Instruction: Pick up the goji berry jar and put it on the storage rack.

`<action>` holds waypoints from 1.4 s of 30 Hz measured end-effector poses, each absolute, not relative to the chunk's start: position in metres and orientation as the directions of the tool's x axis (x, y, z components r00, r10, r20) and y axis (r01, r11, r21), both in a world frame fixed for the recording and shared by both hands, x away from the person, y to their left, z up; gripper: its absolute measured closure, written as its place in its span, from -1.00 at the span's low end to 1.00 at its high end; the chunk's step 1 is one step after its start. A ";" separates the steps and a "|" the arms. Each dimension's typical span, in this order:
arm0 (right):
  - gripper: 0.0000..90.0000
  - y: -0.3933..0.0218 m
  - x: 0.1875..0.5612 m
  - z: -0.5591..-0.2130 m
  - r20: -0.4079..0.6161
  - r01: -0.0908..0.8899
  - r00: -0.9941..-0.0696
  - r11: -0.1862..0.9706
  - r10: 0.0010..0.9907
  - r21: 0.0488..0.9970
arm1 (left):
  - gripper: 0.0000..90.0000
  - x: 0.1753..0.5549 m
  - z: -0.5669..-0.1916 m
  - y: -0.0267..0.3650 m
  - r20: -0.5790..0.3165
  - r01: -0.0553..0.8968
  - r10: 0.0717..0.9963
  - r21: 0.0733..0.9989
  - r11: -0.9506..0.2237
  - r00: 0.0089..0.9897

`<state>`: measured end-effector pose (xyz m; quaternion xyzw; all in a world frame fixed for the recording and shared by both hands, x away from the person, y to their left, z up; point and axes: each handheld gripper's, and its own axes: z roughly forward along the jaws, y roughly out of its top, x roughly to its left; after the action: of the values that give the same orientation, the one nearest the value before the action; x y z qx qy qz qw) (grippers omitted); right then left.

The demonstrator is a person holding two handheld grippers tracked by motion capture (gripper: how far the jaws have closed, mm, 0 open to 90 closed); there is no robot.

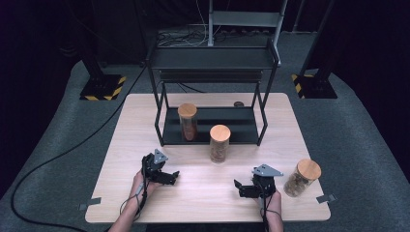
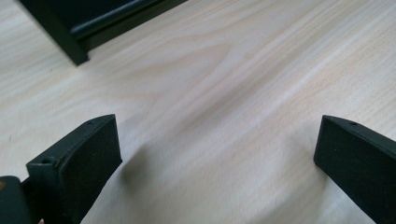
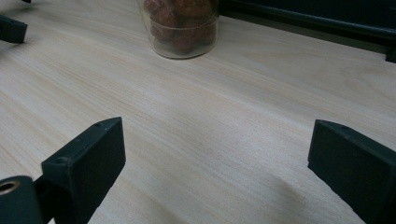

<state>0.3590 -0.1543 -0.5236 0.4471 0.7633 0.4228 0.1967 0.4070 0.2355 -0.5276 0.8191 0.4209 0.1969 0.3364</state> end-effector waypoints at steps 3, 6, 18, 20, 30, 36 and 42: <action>-0.93 -0.154 0.359 -0.524 0.078 0.515 -0.522 0.241 0.849 0.823 | -1.00 0.401 -0.528 0.241 0.034 0.567 0.832 0.717 -0.406 0.553; -0.93 -0.154 0.359 -0.524 0.078 0.515 -0.519 0.239 0.851 0.823 | -1.00 0.395 -0.529 0.247 0.026 0.578 0.842 0.716 -0.392 0.539; -0.94 -0.153 0.358 -0.524 0.065 0.511 -0.514 0.244 0.855 0.824 | -0.98 0.387 -0.529 0.256 0.002 0.603 0.859 0.712 -0.361 0.512; -0.94 -0.153 0.358 -0.524 0.057 0.507 -0.513 0.249 0.857 0.825 | -0.99 0.387 -0.529 0.256 0.001 0.603 0.859 0.712 -0.360 0.512; -0.94 -0.151 0.359 -0.524 0.051 0.517 -0.518 0.265 0.854 0.814 | -0.98 0.387 -0.529 0.256 0.002 0.607 0.866 0.712 -0.352 0.500; -0.94 -0.152 0.359 -0.524 0.052 0.512 -0.521 0.263 0.852 0.817 | -0.98 0.387 -0.529 0.256 0.002 0.608 0.866 0.712 -0.352 0.499; -0.94 -0.152 0.359 -0.524 0.053 0.512 -0.525 0.266 0.850 0.817 | -0.98 0.387 -0.529 0.256 0.001 0.608 0.867 0.712 -0.351 0.499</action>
<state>0.3587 -0.1516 -0.5238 0.4428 0.7690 0.4136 0.2038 0.3872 0.2562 -0.5293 0.7987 0.4615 0.1938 0.3340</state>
